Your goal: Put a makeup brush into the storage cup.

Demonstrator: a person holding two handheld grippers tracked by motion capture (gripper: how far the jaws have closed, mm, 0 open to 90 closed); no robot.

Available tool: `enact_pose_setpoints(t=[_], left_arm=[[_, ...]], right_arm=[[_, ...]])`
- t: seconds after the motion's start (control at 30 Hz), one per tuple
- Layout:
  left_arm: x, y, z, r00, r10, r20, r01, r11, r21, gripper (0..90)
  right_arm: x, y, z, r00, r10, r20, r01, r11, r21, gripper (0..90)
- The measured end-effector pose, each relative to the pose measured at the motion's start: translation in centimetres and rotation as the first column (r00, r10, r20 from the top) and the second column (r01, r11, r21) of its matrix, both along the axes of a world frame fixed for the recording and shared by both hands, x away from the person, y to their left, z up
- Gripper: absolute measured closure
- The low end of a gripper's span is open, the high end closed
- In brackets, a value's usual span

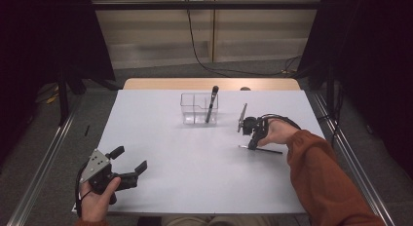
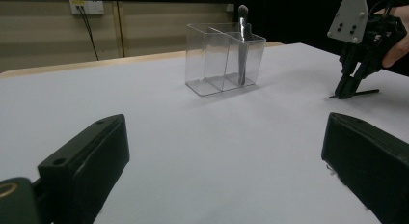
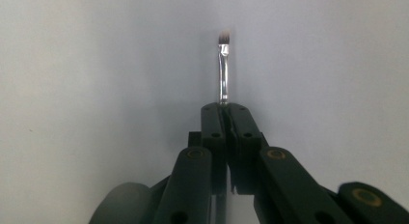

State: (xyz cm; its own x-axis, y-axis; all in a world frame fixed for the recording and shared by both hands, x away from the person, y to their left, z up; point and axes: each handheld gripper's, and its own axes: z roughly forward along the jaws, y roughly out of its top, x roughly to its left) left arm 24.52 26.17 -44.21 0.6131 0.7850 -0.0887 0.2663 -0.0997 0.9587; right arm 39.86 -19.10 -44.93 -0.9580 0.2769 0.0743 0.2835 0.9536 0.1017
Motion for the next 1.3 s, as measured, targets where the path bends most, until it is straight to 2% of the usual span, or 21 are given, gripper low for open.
enact_pose_setpoints(t=[0.2, 0.4, 0.53, 0.7, 0.73, 0.77, 0.83, 0.93, 1.0, 1.07, 1.13, 1.17, 1.27, 1.3], left_arm=[[0.0, 0.1, 0.0, 1.0000, 0.001, 0.002, -0.001, 1.0000, 0.004, 2.9], [-0.1, 0.0, 0.0, 1.0000, 0.004, 0.003, -0.004, 1.0000, 0.007, 2.9], [-0.2, 0.1, 0.0, 1.0000, 0.005, 0.003, -0.005, 1.0000, -0.006, 2.9], [-0.2, 0.1, 0.1, 1.0000, 0.002, 0.005, -0.002, 1.0000, 0.002, 2.9], [-0.2, 0.1, 0.1, 1.0000, 0.003, 0.004, -0.003, 1.0000, -0.001, 2.9], [-0.2, 0.1, 0.1, 1.0000, 0.002, 0.005, -0.002, 1.0000, 0.001, 2.9], [-0.2, 0.1, 0.1, 1.0000, 0.005, 0.002, -0.005, 1.0000, -0.003, 2.9], [-0.2, 0.1, 0.1, 1.0000, 0.006, 0.003, -0.006, 1.0000, -0.002, 2.9], [-0.2, 0.1, 0.1, 1.0000, 0.002, 0.007, -0.002, 1.0000, 0.000, 2.9], [-0.2, 0.0, 0.1, 1.0000, -0.001, 0.003, 0.001, 1.0000, 0.001, 2.9], [-0.2, 0.0, 0.1, 1.0000, -0.001, 0.004, 0.001, 1.0000, 0.001, 2.9], [-0.2, 0.0, 0.1, 1.0000, 0.000, 0.003, 0.000, 1.0000, -0.001, 2.9], [-0.2, 0.1, 0.1, 1.0000, 0.003, 0.006, -0.003, 1.0000, -0.001, 2.9], [-0.2, 0.1, 0.1, 1.0000, 0.004, 0.006, -0.004, 1.0000, -0.002, 2.9]], right_arm=[[-0.1, -0.2, 0.4, 0.9996, -0.024, 0.018, 0.024, 1.000, 0.003, 86.7], [-0.3, -0.9, 1.5, 0.9980, -0.044, 0.047, 0.042, 0.998, 0.039, 86.7], [-0.9, -0.9, 2.0, 0.9938, -0.038, 0.105, 0.031, 0.998, 0.059, 86.7], [-1.2, -1.1, 2.5, 0.9897, -0.061, 0.129, 0.051, 0.995, 0.080, 86.7], [-1.2, -1.3, 2.7, 0.9865, -0.088, 0.138, 0.074, 0.992, 0.102, 86.7], [-1.2, -1.5, 3.0, 0.9850, -0.092, 0.146, 0.074, 0.989, 0.126, 86.7], [-1.3, -1.8, 3.6, 0.9748, -0.146, 0.168, 0.114, 0.976, 0.187, 86.7], [-1.3, -2.4, 4.2, 0.9626, -0.189, 0.194, 0.132, 0.953, 0.272, 86.7], [-1.4, -2.7, 4.5, 0.9541, -0.210, 0.214, 0.139, 0.942, 0.305, 86.7], [-1.7, -2.8, 4.7, 0.9500, -0.219, 0.222, 0.138, 0.934, 0.331, 86.7], [-1.9, -3.0, 5.0, 0.9458, -0.236, 0.223, 0.142, 0.918, 0.370, 86.7], [-2.0, -3.0, 5.2, 0.9411, -0.245, 0.233, 0.143, 0.913, 0.382, 86.7], [-2.1, -3.1, 5.2, 0.9354, -0.263, 0.236, 0.148, 0.898, 0.415, 86.7], [-2.2, -3.2, 5.1, 0.9364, -0.267, 0.228, 0.150, 0.892, 0.428, 86.7]])
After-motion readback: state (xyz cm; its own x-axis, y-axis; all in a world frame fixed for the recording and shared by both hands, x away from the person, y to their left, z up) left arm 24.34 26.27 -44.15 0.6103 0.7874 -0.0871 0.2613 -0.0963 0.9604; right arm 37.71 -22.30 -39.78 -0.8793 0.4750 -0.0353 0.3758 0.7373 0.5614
